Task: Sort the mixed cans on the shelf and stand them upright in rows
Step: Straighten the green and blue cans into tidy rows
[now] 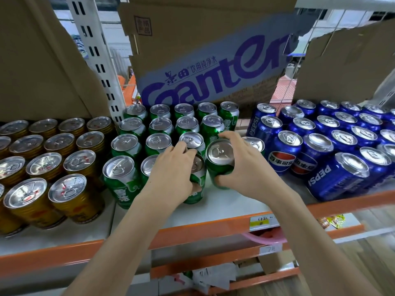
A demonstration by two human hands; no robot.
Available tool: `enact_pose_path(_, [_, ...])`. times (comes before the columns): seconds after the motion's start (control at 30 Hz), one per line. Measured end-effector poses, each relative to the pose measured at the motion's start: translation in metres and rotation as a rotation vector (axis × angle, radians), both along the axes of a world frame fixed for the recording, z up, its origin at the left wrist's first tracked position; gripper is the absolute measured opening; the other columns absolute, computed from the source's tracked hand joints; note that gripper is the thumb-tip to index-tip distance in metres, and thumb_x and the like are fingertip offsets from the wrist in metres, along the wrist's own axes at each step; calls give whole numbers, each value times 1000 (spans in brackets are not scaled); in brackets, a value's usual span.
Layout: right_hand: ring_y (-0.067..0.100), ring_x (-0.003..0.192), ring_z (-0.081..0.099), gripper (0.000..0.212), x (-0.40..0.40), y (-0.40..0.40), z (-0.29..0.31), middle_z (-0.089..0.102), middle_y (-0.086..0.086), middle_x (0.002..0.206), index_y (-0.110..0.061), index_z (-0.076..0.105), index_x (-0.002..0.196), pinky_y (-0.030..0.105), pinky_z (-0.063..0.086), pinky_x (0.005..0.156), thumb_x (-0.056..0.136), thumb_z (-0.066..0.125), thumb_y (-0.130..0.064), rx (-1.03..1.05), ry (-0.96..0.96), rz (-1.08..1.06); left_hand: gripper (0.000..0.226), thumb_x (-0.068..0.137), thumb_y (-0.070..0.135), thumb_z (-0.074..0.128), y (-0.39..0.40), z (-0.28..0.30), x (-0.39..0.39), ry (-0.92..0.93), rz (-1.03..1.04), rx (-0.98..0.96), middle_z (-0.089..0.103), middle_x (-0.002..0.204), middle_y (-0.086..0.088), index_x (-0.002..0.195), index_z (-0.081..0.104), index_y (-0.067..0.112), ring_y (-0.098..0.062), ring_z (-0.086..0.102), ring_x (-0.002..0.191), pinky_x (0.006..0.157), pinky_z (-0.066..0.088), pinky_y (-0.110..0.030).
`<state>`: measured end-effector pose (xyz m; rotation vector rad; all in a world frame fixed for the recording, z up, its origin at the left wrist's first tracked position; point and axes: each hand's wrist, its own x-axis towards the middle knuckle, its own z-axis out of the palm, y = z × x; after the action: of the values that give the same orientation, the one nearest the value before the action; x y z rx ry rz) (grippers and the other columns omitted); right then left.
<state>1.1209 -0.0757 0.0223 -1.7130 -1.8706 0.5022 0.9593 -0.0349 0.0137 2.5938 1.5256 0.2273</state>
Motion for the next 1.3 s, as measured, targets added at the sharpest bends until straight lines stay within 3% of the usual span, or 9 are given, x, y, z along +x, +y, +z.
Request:
enact_pose_path(0.17, [17, 115, 34, 74, 14, 29, 4, 45, -2, 123, -17, 41, 129, 20, 26, 85, 66, 75, -30, 93, -361, 63, 72, 76, 40, 72, -5, 0, 0, -26, -7, 22, 39, 121, 0, 136, 40, 16, -21, 42, 111, 94, 37, -32])
enact_pose_path(0.33, [20, 114, 36, 79, 18, 57, -1, 43, 1, 127, -17, 39, 132, 32, 34, 95, 66, 76, -37, 9, -601, 150, 78, 80, 37, 68, -7, -2, 0, -61, -10, 12, 37, 126, 1, 144, 28, 16, -19, 40, 118, 100, 36, -32])
enact_pose_path(0.6, [23, 122, 32, 88, 26, 79, -4, 35, 4, 134, -14, 30, 140, 33, 32, 99, 69, 76, -35, -77, -595, 178, 80, 82, 39, 64, -8, -2, 2, -78, -39, 35, 33, 129, 4, 147, 22, 18, -15, 38, 117, 99, 33, -25])
enact_pose_path(0.73, [21, 120, 35, 86, 25, 83, -6, 37, 4, 131, -13, 30, 139, 30, 33, 95, 70, 76, -34, -69, -515, 163, 78, 84, 37, 62, -7, -2, 1, -91, -54, 45, 31, 132, 6, 148, 20, 19, -15, 38, 118, 99, 32, -23])
enact_pose_path(0.87, [24, 120, 39, 91, 26, 80, -9, 38, 5, 133, -20, 21, 138, 35, 39, 92, 67, 79, -28, -18, -434, 149, 78, 85, 37, 61, -6, -3, 2, -47, -48, 50, 29, 136, 5, 148, 19, 19, -15, 41, 118, 98, 35, -25])
enact_pose_path(1.0, [26, 122, 37, 98, 30, 75, -10, 36, 7, 133, -18, 21, 140, 37, 37, 96, 65, 79, -41, 71, -525, 79, 79, 83, 42, 62, -7, -1, 3, -14, -22, 54, 30, 131, 4, 147, 20, 20, -16, 43, 114, 93, 38, -25])
enact_pose_path(1.17, [27, 133, 30, 102, 48, 64, -3, 30, 7, 147, -19, 12, 148, 42, 29, 107, 72, 66, -61, -46, -553, 67, 68, 81, 42, 66, -8, 2, 10, 72, 0, 41, 31, 122, 1, 133, 29, 18, -17, 43, 103, 85, 41, -26])
enact_pose_path(1.3, [28, 128, 37, 89, 68, 52, 9, 37, 9, 141, -17, 25, 144, 37, 36, 99, 76, 53, -69, -60, -553, -75, 73, 78, 49, 67, -7, 4, 10, 68, 10, -14, 32, 123, 2, 133, 31, 18, -18, 43, 109, 91, 42, -29])
